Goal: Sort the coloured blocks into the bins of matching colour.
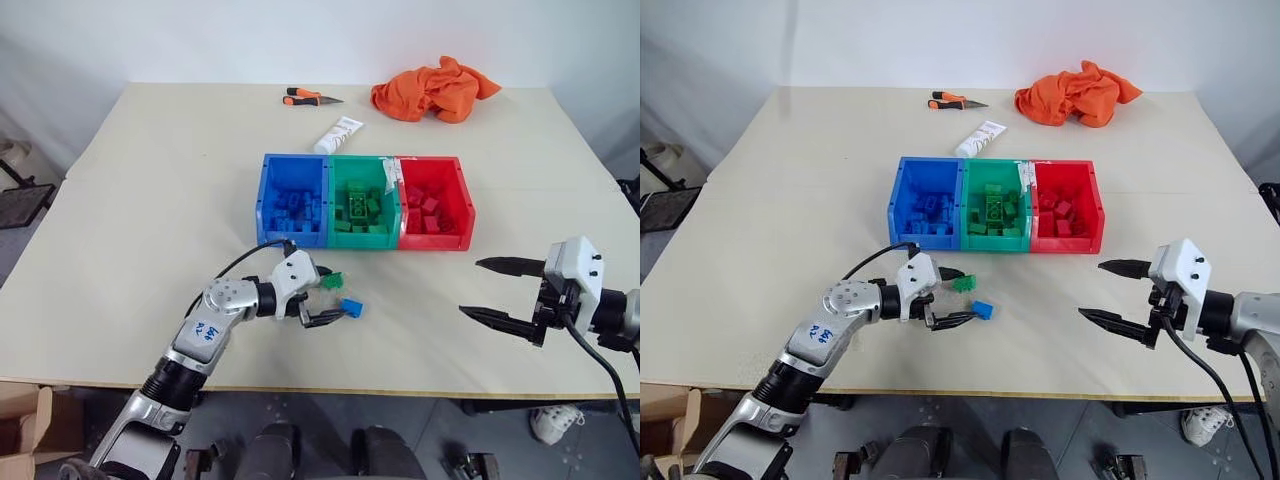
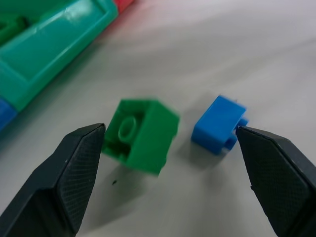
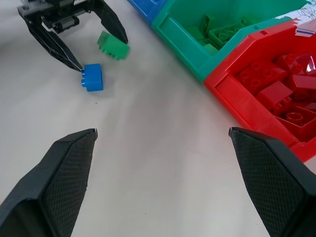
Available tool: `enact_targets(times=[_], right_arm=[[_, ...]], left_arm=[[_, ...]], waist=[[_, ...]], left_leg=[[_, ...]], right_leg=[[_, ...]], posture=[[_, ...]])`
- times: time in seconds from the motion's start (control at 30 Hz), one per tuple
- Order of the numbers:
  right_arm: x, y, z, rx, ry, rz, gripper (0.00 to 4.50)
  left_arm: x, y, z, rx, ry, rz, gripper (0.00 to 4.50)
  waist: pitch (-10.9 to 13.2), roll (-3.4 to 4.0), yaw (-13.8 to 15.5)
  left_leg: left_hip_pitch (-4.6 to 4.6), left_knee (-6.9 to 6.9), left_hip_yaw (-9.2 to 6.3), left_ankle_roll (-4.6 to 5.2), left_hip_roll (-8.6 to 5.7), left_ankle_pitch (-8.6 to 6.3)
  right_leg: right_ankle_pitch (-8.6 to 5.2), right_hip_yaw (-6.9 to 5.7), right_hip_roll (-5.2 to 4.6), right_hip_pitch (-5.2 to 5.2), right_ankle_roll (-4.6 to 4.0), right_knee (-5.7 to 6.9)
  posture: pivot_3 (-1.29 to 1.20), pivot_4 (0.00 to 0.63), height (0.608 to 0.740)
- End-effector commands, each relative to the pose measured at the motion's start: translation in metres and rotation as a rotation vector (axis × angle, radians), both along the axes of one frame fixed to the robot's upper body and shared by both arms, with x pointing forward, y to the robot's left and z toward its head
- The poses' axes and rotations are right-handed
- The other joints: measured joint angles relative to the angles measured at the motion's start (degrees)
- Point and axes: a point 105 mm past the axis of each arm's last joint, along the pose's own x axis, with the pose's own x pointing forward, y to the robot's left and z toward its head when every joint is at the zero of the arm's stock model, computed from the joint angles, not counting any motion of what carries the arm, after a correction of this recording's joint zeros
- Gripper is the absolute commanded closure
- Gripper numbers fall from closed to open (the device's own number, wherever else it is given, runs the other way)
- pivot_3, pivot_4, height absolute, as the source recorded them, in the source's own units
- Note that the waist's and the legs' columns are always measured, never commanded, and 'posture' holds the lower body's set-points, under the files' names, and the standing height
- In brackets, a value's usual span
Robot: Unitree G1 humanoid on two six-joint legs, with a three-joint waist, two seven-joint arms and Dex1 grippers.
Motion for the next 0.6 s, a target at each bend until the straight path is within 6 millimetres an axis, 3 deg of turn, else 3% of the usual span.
enact_targets(times=[0.03,0.4,0.6], right_arm=[[-0.003,0.003,0.01,0.013,-0.047,0.014,0.03],[-0.006,0.004,0.009,0.014,-0.05,0.003,0.03],[-0.008,0.003,0.009,0.016,-0.054,-0.008,0.03]], left_arm=[[0.003,-0.002,0.001,0.005,-0.027,-0.01,0.0],[0.022,-0.018,0.003,-0.048,-0.019,0.059,0.0],[0.025,-0.011,0.014,-0.075,-0.036,0.108,0.0]], waist=[[0.0,0.0,0.0],[0.0,-0.01,0.1],[0.0,-0.02,-0.1]], left_leg=[[0.0,0.0,0.0,0.0,0.0,0.0],[0.0,0.05,-0.01,0.01,-0.02,0.0],[0.01,0.06,-0.01,0.01,0.0,0.01]], right_leg=[[0.0,0.0,0.0,0.0,0.0,0.0],[0.01,-0.03,0.0,0.03,0.01,0.04],[0.01,-0.03,0.02,0.02,0.01,0.08]], posture=[[0.0,0.15,0.74],[0.0,0.15,0.74],[0.0,0.15,0.74]])
